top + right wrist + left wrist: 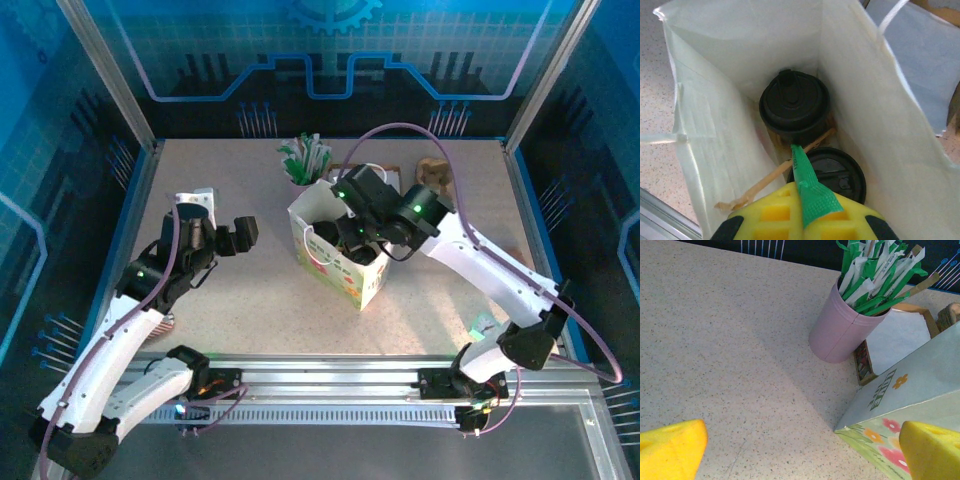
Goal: Pack the takeout coffee
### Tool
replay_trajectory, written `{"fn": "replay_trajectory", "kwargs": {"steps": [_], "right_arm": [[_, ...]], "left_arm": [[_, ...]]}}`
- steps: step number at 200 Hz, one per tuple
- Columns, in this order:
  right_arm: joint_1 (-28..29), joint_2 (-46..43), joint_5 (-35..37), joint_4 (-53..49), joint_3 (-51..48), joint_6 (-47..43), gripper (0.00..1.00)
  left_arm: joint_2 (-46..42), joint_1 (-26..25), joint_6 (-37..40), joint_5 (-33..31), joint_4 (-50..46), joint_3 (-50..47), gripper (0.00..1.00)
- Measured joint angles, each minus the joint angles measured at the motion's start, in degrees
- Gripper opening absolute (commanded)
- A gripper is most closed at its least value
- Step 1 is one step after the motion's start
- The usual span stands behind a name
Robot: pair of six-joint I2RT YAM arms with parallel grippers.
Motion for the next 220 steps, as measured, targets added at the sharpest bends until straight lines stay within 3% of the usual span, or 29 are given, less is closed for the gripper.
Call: {"fn": "replay_trajectory", "kwargs": {"steps": [46, 57, 130, 187, 220], "right_arm": [[0.0, 5.3, -0.3, -1.0, 0.2, 1.8, 0.0], [0.0, 5.8, -0.4, -1.3, 0.2, 2.2, 0.04], [0.0, 5.9, -0.3, -4.7, 5.6, 3.4, 0.49], [0.0, 5.9, 2.5, -10.4, 18.8, 2.0, 0.94], [-0.9, 5.9, 5.3, -13.5, 27.2, 0.8, 1.0]], "left_arm": [[0.0, 0.0, 0.0, 0.0, 0.0, 0.0, 0.99], [0.0, 0.0, 0.0, 0.0, 0.0, 0.0, 0.99], [0.0, 0.0, 0.1, 0.0, 0.0, 0.0, 0.99], [0.0, 0.0, 1.0, 0.0, 0.0, 0.0, 0.99], [-0.1, -0.3, 1.0, 0.0, -0.1, 0.0, 0.99]]}}
